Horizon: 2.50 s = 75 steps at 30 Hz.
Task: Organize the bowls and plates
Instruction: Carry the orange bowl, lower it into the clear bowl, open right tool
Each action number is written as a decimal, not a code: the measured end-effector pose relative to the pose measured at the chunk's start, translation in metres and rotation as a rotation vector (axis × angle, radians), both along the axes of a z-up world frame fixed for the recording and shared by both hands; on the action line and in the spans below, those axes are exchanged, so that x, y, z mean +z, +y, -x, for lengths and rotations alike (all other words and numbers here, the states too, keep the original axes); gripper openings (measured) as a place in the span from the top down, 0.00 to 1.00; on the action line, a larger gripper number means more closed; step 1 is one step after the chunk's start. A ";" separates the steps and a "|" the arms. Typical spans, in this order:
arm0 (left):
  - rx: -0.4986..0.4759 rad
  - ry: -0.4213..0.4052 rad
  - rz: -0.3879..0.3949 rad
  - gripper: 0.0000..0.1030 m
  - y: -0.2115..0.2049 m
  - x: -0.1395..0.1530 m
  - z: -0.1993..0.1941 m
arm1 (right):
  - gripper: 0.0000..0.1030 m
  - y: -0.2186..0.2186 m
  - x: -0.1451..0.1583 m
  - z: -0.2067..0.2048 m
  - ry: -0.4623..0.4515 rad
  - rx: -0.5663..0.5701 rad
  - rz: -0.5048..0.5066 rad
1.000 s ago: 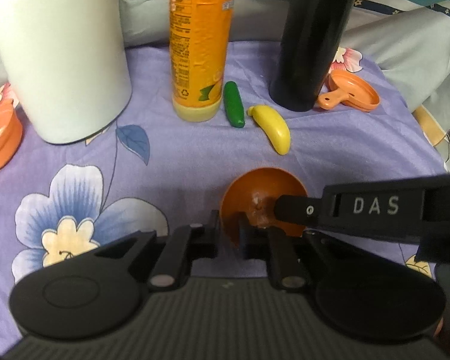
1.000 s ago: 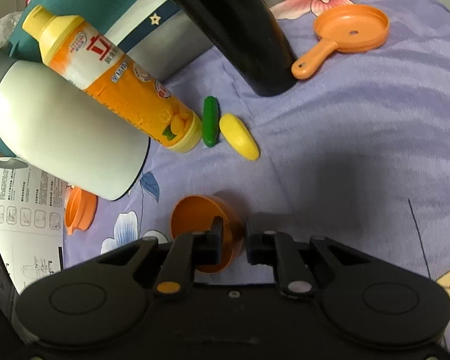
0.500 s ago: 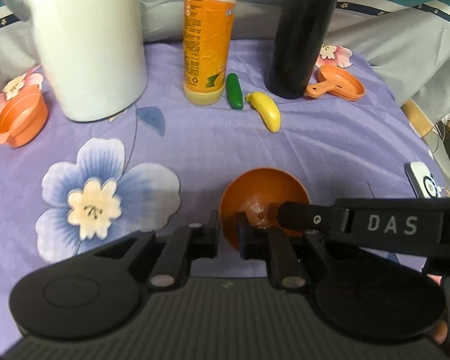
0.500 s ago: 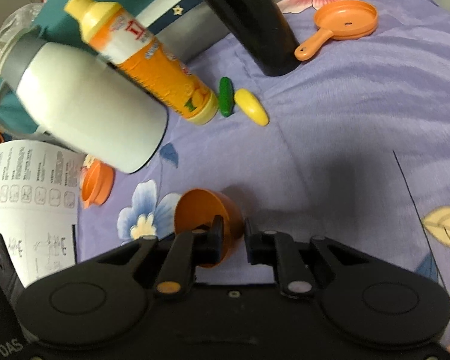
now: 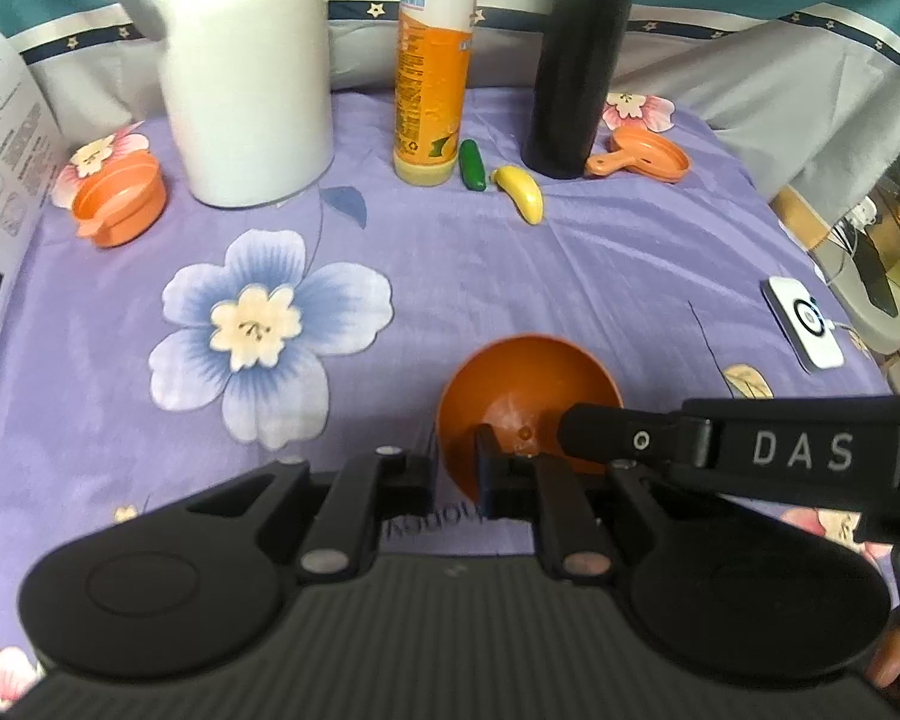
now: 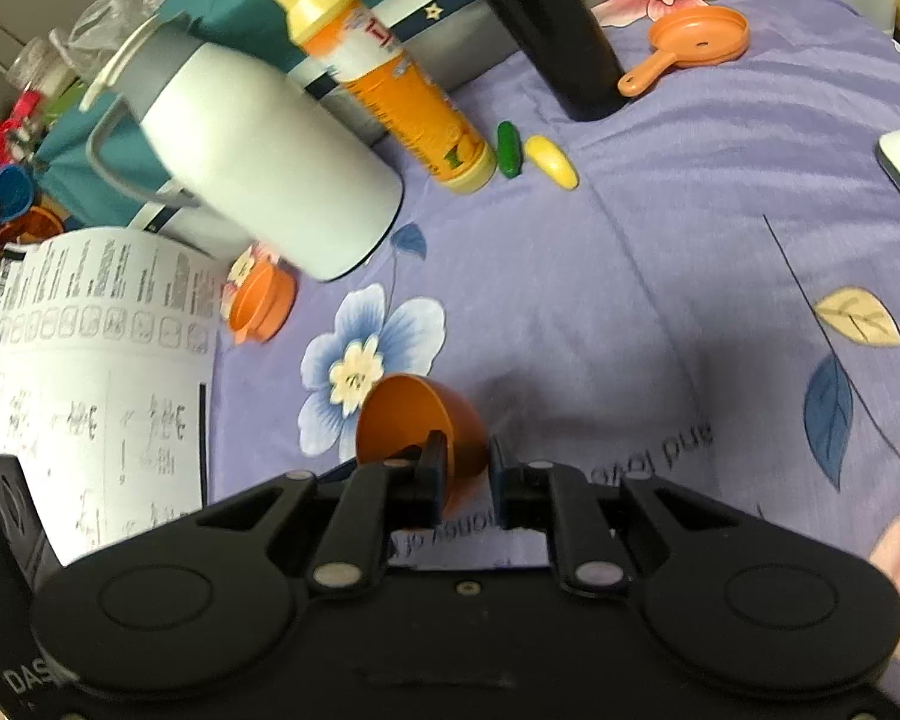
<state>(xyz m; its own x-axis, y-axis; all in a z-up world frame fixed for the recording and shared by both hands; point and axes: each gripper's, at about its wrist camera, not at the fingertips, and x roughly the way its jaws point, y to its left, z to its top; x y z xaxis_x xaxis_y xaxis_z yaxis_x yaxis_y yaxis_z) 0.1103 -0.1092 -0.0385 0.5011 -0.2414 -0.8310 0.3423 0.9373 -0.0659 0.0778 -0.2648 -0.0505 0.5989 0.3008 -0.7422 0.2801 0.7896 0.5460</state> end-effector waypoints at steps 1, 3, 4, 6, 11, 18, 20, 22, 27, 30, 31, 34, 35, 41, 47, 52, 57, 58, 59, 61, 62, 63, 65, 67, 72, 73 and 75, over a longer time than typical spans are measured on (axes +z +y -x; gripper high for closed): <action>-0.001 -0.001 0.002 0.89 0.002 0.002 0.005 | 0.85 0.002 0.002 0.005 -0.002 0.004 0.000; -0.003 -0.003 0.004 0.89 0.005 0.006 0.014 | 0.85 0.005 0.007 0.015 -0.008 0.013 0.006; -0.004 -0.004 0.005 0.89 0.006 0.007 0.019 | 0.85 0.007 0.010 0.020 -0.011 0.017 0.009; -0.006 -0.008 0.006 0.89 0.008 0.010 0.027 | 0.85 0.008 0.013 0.028 -0.015 0.023 0.013; -0.008 -0.017 0.011 0.88 0.014 0.016 0.049 | 0.85 0.015 0.021 0.049 -0.026 0.037 0.026; -0.004 -0.015 0.021 0.88 0.026 0.018 0.077 | 0.85 0.025 0.023 0.075 -0.025 0.062 0.033; -0.002 -0.010 0.021 0.88 0.028 0.016 0.083 | 0.85 0.028 0.021 0.080 -0.019 0.071 0.035; 0.002 -0.002 0.023 0.88 0.031 0.013 0.088 | 0.85 0.030 0.020 0.083 -0.012 0.079 0.035; 0.005 0.015 0.032 0.88 0.036 0.008 0.097 | 0.85 0.034 0.018 0.091 -0.002 0.094 0.042; 0.003 0.020 0.036 0.88 0.038 0.006 0.100 | 0.85 0.035 0.017 0.096 0.003 0.097 0.043; 0.003 0.023 0.037 0.88 0.038 0.005 0.101 | 0.85 0.035 0.017 0.097 0.004 0.099 0.044; 0.000 0.028 0.034 0.88 0.038 0.003 0.104 | 0.85 0.036 0.015 0.100 0.009 0.105 0.049; -0.001 0.030 0.033 0.88 0.038 0.002 0.105 | 0.85 0.036 0.015 0.100 0.011 0.107 0.049; -0.013 0.046 0.024 0.88 0.036 -0.003 0.107 | 0.85 0.034 0.009 0.102 0.030 0.114 0.047; -0.032 0.057 0.007 0.88 0.030 -0.010 0.108 | 0.85 0.031 0.002 0.104 0.054 0.107 0.039; -0.035 0.054 -0.014 0.86 0.028 -0.014 0.108 | 0.84 0.029 -0.003 0.105 0.064 0.107 0.031; -0.004 0.026 -0.029 0.62 0.031 -0.010 0.108 | 0.76 0.027 -0.005 0.103 0.071 0.092 0.020; 0.006 0.017 -0.033 0.51 0.032 -0.008 0.107 | 0.73 0.025 -0.004 0.104 0.065 0.086 0.026; 0.020 0.007 -0.032 0.41 0.035 -0.006 0.106 | 0.71 0.023 -0.003 0.104 0.059 0.083 0.023; 0.053 -0.006 -0.018 0.28 0.043 -0.002 0.105 | 0.63 0.019 -0.001 0.104 0.050 0.070 0.014; 0.070 -0.011 -0.008 0.19 0.048 0.000 0.104 | 0.49 0.017 0.000 0.105 0.048 0.058 0.016; 0.089 -0.017 0.000 0.15 0.053 0.001 0.104 | 0.40 0.014 0.001 0.106 0.044 0.045 0.022; 0.113 -0.021 0.010 0.04 0.061 0.002 0.103 | 0.13 0.010 0.001 0.108 0.033 0.020 0.028; 0.126 -0.020 0.020 0.02 0.068 0.001 0.105 | 0.07 0.006 0.000 0.110 0.038 0.005 0.018; 0.131 -0.013 0.031 0.00 0.076 -0.004 0.111 | 0.00 0.000 -0.012 0.113 0.086 -0.032 -0.002; 0.129 -0.012 0.033 0.00 0.077 -0.005 0.112 | 0.00 -0.001 -0.014 0.114 0.093 -0.037 -0.006; 0.125 -0.013 0.036 0.00 0.078 -0.007 0.115 | 0.00 -0.001 -0.016 0.117 0.097 -0.045 -0.011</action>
<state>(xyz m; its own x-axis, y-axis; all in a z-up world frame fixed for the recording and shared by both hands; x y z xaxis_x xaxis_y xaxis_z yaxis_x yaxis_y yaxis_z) -0.0049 -0.0315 -0.0452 0.5398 -0.2056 -0.8163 0.2237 0.9699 -0.0963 -0.0394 -0.2661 -0.0662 0.5370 0.2835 -0.7945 0.3672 0.7693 0.5227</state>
